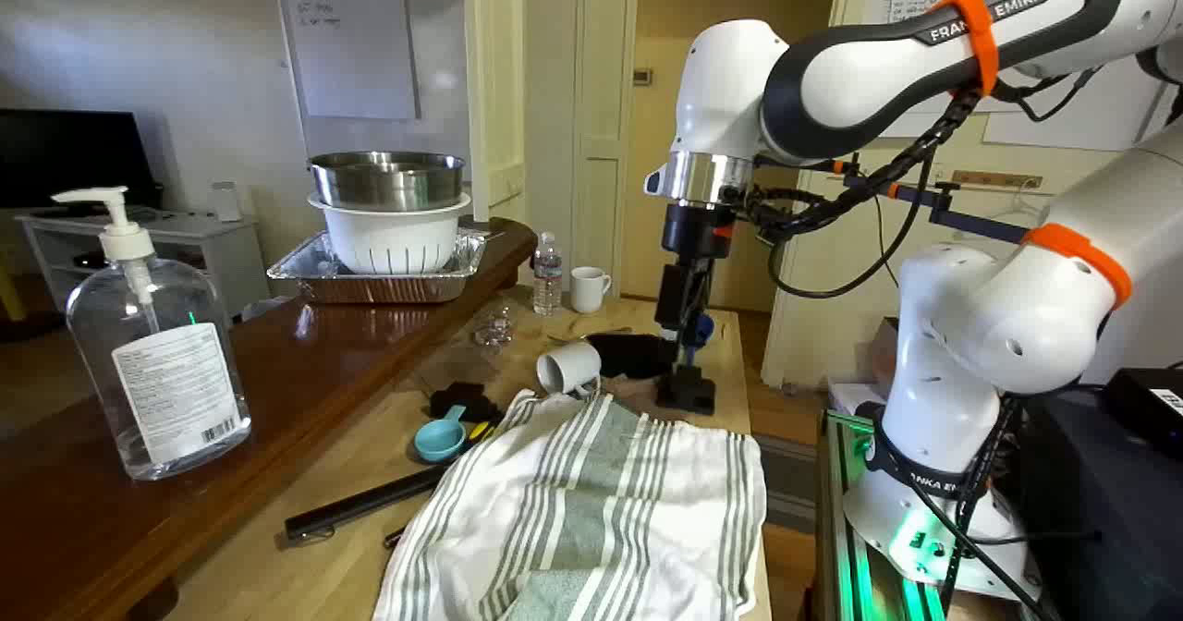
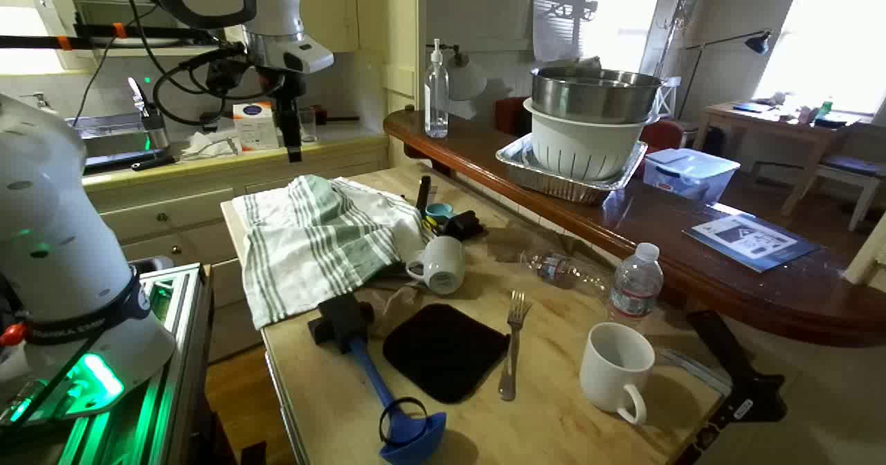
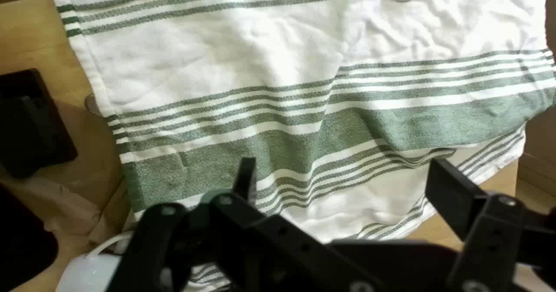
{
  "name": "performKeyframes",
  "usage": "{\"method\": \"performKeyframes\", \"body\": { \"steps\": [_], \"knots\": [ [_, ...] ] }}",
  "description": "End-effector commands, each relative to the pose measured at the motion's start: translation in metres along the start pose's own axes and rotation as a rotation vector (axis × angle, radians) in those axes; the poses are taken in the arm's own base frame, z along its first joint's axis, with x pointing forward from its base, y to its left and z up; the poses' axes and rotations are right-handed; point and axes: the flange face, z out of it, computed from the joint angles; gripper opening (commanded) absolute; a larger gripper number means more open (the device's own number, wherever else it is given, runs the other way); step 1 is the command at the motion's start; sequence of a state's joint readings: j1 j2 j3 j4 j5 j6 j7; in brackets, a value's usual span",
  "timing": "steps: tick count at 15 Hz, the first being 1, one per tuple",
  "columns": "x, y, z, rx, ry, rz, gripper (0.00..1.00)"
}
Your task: Move one white mug to the counter
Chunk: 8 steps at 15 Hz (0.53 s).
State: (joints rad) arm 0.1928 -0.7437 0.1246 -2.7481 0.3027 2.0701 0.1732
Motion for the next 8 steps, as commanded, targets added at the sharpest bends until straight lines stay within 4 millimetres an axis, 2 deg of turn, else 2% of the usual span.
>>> {"method": "performKeyframes", "body": {
  "steps": [1,7,8],
  "knots": [
    [0.000,0.000,-0.001,0.000,-0.001,0.000,1.00],
    [0.000,0.000,-0.001,0.000,-0.001,0.000,1.00],
    [0.012,0.002,-0.007,-0.061,0.062,0.051,1.00]
  ]
}}
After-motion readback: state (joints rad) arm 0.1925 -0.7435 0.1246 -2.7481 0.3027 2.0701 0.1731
